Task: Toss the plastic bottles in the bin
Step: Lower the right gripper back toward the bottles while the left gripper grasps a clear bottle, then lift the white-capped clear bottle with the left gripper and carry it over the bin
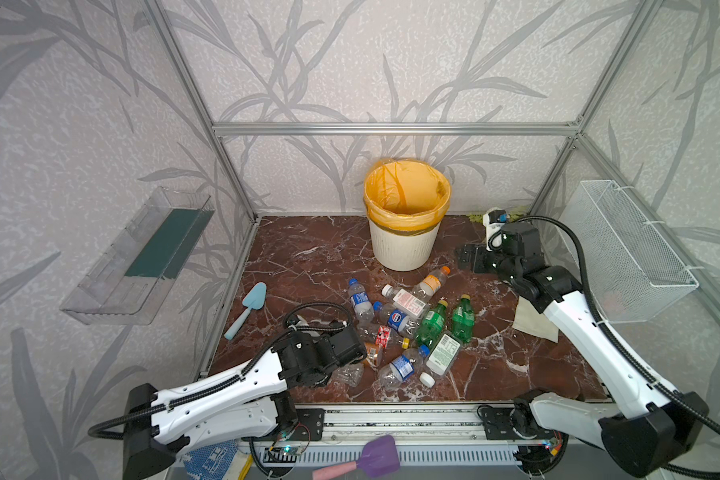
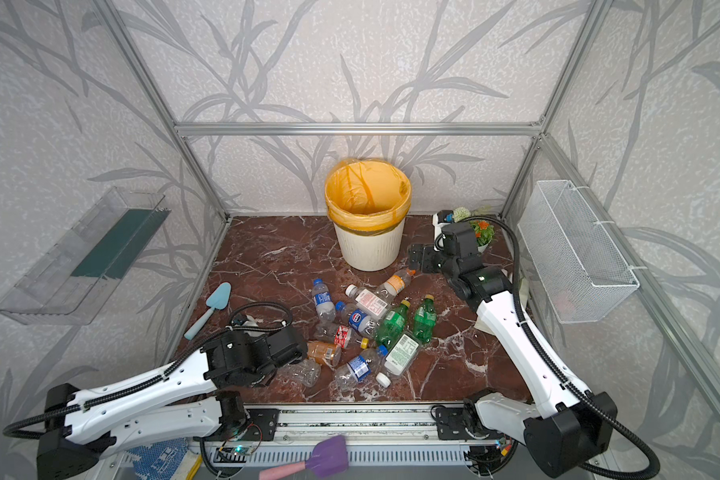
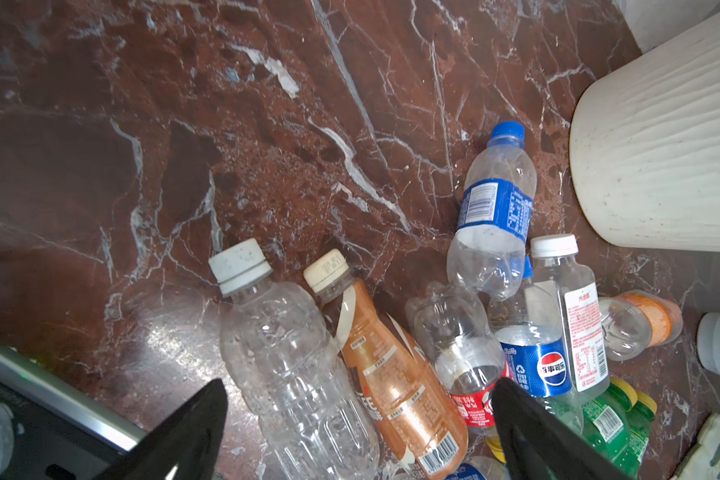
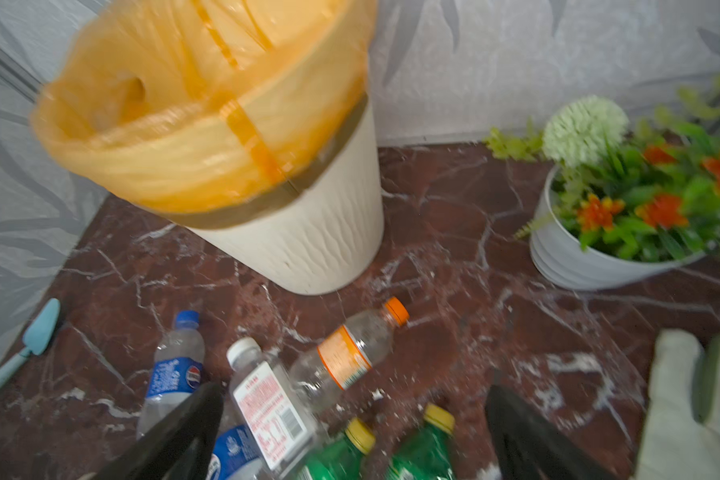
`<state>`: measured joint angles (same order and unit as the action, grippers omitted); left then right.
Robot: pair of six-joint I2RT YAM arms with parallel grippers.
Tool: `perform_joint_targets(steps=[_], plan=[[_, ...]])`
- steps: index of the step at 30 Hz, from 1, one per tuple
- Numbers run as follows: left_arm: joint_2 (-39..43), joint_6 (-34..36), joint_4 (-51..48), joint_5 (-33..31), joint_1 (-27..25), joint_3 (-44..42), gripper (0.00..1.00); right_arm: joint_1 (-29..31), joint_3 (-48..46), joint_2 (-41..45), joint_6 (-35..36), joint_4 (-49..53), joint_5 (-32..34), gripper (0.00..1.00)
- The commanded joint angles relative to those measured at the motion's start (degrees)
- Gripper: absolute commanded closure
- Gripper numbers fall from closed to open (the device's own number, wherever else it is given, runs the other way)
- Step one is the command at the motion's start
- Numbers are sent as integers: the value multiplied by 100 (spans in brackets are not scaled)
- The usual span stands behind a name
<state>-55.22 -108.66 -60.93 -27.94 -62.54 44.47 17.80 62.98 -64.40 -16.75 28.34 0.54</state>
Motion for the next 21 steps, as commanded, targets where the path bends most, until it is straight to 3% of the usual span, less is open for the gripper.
perform_joint_targets(steps=[1, 10, 15, 21], plan=[[-132, -677, 247, 218, -92, -341, 4, -165, -571, 633, -74, 312, 27, 1], [-594, -702, 763, 543, -139, -693, 10, -462, -1812, 1755, -278, 700, 70, 1], [-655, -823, 1418, 799, -152, -1171, 15, -471, -1965, 1870, -441, 774, 70, 1], [-744, -861, 1518, 839, -153, -1340, 16, -471, -1956, 1879, -456, 831, 46, 1]])
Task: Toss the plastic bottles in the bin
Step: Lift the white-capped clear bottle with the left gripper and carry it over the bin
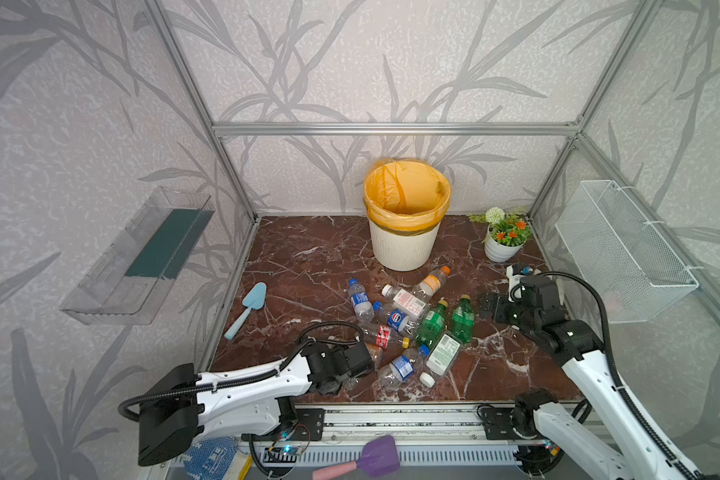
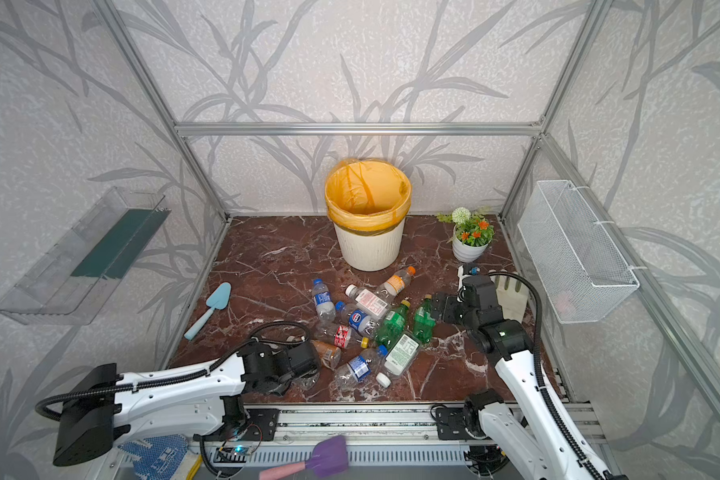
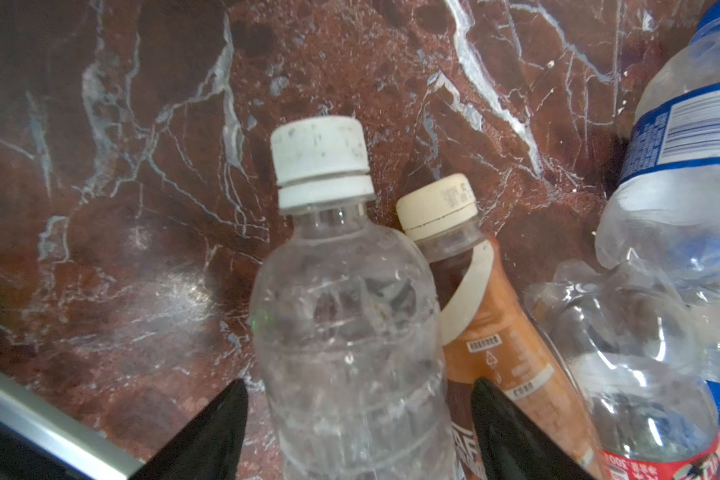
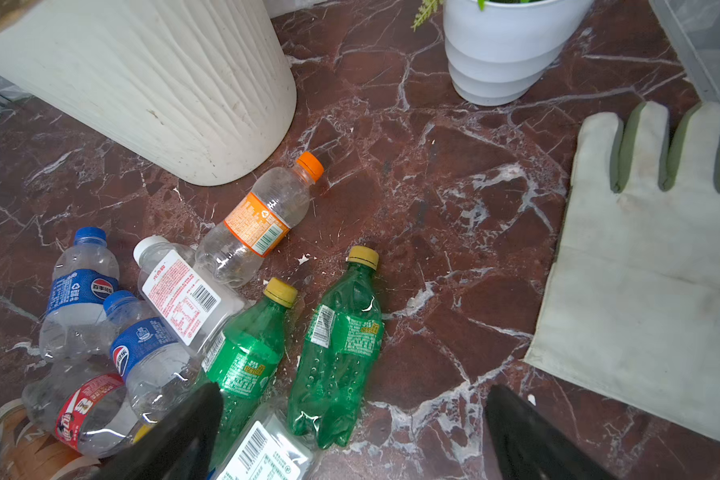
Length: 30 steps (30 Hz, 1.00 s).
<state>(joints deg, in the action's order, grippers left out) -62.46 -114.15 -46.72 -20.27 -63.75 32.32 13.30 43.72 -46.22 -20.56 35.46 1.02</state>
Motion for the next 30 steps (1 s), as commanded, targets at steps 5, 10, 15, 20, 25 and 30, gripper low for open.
perform_joint_targets(steps=[5, 10, 15, 20, 25, 30], plan=[[60, -518, 368, 199, -33, -495, 17, -25, -39, 43, -109, 118, -41, 1], [239, -545, 345, 135, -30, -725, 29, -36, -40, 8, -117, 64, -50, 1], [413, -458, 292, 68, -29, -740, 38, -29, -30, -45, -149, -1, -101, 1], [685, -255, -519, -513, -26, -196, 51, -30, 1, -128, -212, -118, -183, 1], [1257, 419, -1850, -1926, -30, 1153, 55, -69, 186, -238, -186, -164, -198, 1], [1578, 3199, -1781, -4281, 1, 3169, 54, -203, 277, -140, -219, -376, -215, 1]])
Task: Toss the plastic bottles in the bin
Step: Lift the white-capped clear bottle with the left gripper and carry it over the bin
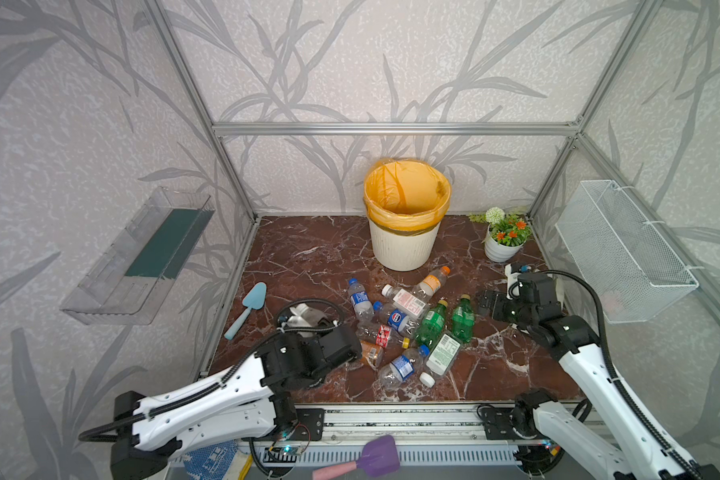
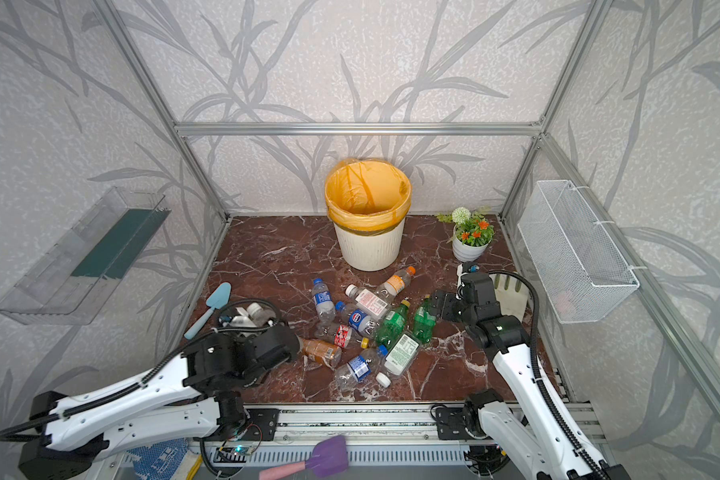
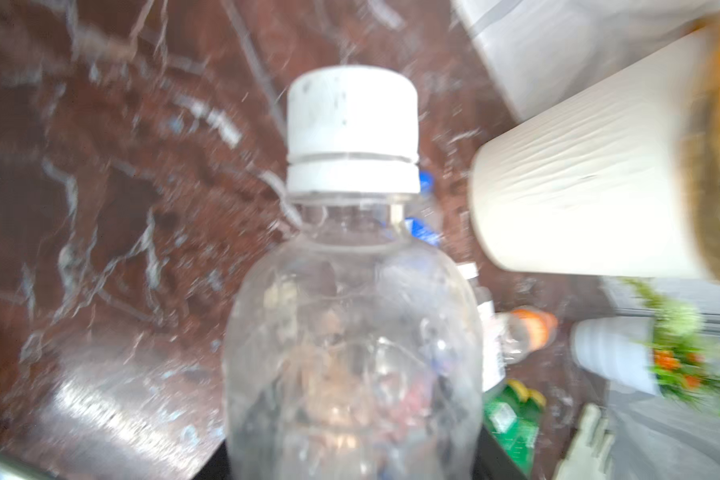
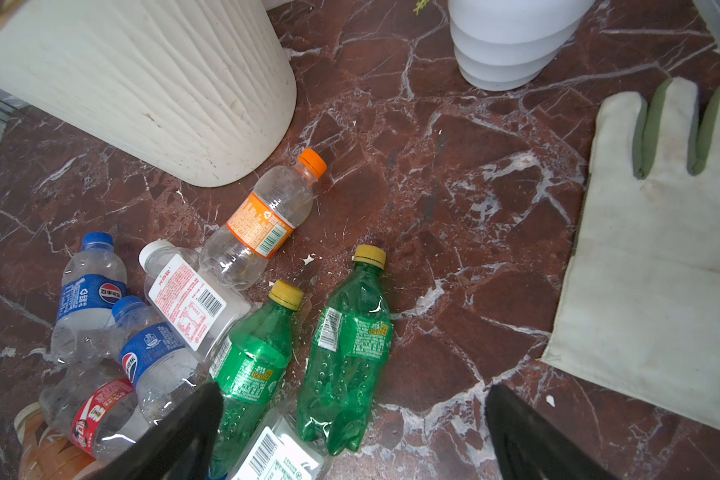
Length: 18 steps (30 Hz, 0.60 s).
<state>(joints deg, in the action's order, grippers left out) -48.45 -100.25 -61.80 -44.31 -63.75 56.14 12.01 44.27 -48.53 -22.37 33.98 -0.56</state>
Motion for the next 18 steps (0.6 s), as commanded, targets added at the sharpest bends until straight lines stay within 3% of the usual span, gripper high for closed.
perform_joint_targets(steps=[1, 2, 4, 5, 7, 9, 11, 15, 18], plan=[[208, 3235, 577, -2339, -2, 1090, 54, -105, 222, 160, -71, -303, -66, 1], [244, 5090, 2027, -2703, 2, 1186, 52, -116, 223, 229, -99, -376, -60, 1], [261, 8652, 5616, -2656, 6, 981, 52, -120, 236, 361, -152, -453, 16, 1], [178, 9983, 7205, -2373, 12, 900, 52, -121, 244, 448, -178, -458, 73, 1], [-166, 11239, 8532, -1804, 92, 1155, 52, -129, 258, 618, -191, -436, 229, 1], [-646, 11525, 8386, -1289, 295, 1715, 52, -129, 262, 817, -205, -407, 401, 1], [-1161, 11354, 7965, -685, 597, 2219, 49, -129, 240, 976, -223, -397, 547, 1], [-2308, 10028, 6979, 540, 1482, 3004, 50, -131, 264, 1103, -240, -345, 598, 1], [-2930, 9629, 7085, 1053, 1720, 3296, 53, -137, 379, 1129, -202, -173, 637, 1]])
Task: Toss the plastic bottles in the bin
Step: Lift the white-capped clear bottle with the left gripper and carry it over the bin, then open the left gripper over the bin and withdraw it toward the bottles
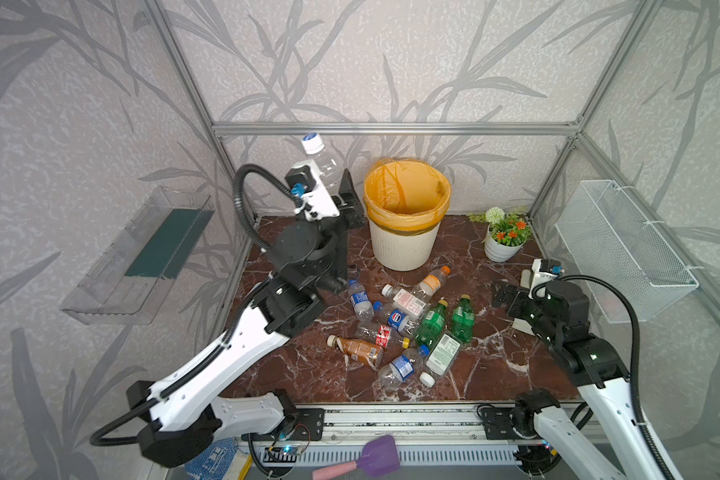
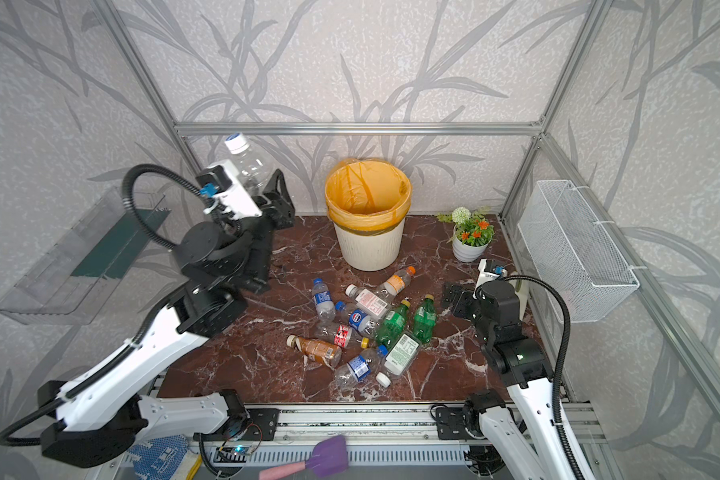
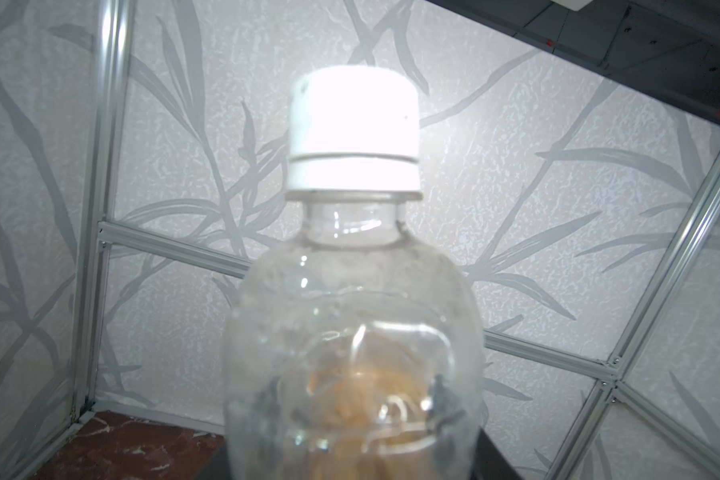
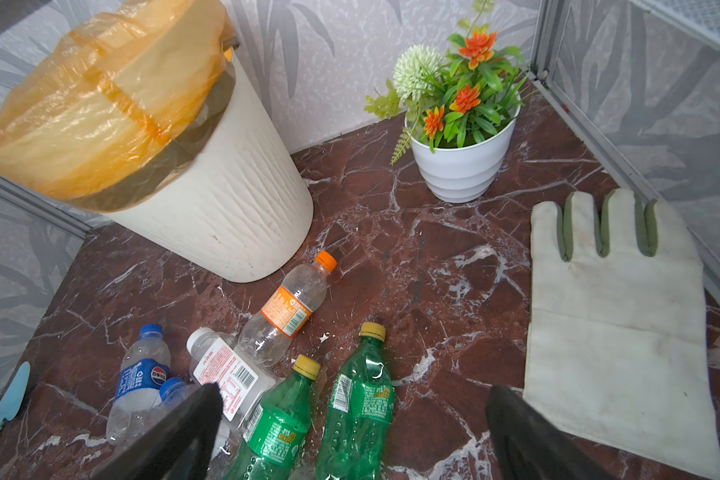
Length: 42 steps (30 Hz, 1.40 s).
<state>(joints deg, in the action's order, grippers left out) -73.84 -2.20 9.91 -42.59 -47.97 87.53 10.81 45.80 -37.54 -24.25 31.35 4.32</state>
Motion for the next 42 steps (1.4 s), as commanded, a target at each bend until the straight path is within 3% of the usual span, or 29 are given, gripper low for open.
perform_joint_targets(steps=[1, 10, 20, 22, 26, 28, 30, 31, 32, 33, 36, 39, 42], plan=[[-542, -195, 28, 1017, 166, 250, 53, -13, 254, 54, 17, 143, 184, 1], [-1027, 0, -198, 1601, 171, 1253, 53, -17, 171, 212, 175, 371, 299, 1], [-1097, 83, 139, 1806, 198, 1299, 51, -17, 232, 125, 253, 249, 306, 1], [-1499, -477, -360, 2041, 467, 1652, 49, -15, 254, 102, 289, 283, 303, 1], [-3134, -2311, -2792, 3376, 1346, 3443, 49, -17, 289, 22, 247, 299, 195, 1], [-3939, -2708, -3811, 3846, 1515, 4477, 35, -26, 311, 8, 197, 295, 174, 1], [-4502, -2840, -4588, 3887, 1543, 5525, 27, -26, 339, 19, 175, 290, 149, 1], [-4702, -2825, -4826, 3897, 1537, 6021, 19, -26, 359, 31, 178, 315, 143, 1], [-4805, -2784, -4956, 3903, 1520, 6420, 4, -32, 375, 51, 184, 334, 164, 1], [-4823, -2715, -4966, 3879, 1496, 6621, 1, -34, 380, 75, 182, 360, 188, 1], [-4444, -2241, -4661, 3532, 1310, 6550, 1, -35, 335, 158, 170, 452, 192, 1], [-3728, -1613, -4137, 3033, 1005, 5653, 1, -35, 274, 207, 127, 549, 198, 1], [-3060, -1583, -3765, 2869, 923, 4582, 1, -35, 223, 187, 105, 560, 115, 1]])
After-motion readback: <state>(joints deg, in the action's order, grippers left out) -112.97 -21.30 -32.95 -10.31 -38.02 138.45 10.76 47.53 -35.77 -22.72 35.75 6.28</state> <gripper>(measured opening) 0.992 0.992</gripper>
